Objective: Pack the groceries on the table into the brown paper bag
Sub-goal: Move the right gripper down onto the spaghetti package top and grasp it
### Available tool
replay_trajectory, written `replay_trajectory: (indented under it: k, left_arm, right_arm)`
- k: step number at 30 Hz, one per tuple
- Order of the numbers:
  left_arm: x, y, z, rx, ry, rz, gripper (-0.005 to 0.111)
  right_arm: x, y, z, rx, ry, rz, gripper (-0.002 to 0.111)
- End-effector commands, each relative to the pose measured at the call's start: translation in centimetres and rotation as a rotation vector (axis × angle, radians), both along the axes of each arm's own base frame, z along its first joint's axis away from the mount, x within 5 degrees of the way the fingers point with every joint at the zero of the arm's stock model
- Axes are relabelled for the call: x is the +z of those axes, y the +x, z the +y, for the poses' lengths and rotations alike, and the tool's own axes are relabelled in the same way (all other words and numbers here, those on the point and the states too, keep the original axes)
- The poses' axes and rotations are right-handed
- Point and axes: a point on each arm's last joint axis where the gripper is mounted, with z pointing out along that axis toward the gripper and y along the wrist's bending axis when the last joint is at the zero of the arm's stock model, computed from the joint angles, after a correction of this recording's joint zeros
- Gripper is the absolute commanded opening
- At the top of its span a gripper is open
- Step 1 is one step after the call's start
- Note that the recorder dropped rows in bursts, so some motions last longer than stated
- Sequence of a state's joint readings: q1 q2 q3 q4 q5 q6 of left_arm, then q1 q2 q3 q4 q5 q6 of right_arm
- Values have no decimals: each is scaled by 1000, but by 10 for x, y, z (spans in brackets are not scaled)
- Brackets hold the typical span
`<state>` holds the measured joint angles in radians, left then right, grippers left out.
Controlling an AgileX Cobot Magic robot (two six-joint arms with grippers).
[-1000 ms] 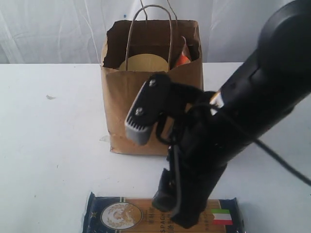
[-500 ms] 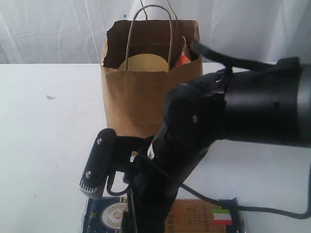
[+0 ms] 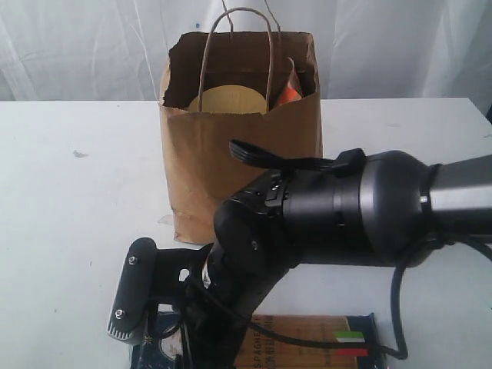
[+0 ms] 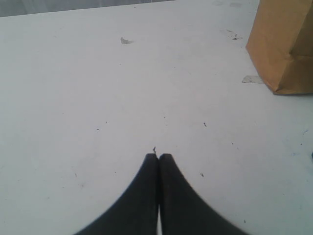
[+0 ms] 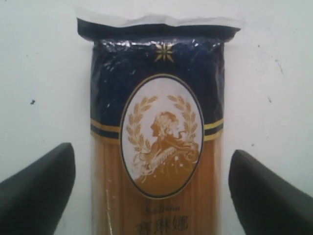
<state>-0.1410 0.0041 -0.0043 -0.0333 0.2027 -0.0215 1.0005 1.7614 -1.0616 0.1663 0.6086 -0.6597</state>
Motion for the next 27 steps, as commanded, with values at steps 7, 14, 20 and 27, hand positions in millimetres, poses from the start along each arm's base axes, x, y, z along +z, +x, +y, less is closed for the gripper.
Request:
replay_trajectory:
  k: [7, 14, 20, 27]
  left_arm:
    - [-1, 0, 0, 2, 1, 0, 0]
    - [-1, 0, 0, 2, 1, 0, 0]
    - [-1, 0, 0, 2, 1, 0, 0]
    - [-1, 0, 0, 2, 1, 0, 0]
  right_arm:
    - [-19, 3, 13, 12, -50, 30, 85]
    - [-37, 3, 23, 37, -90, 40, 91]
    - [-50, 6, 25, 45, -118, 30, 36]
    - [-6, 12, 35, -90, 12, 9, 0]
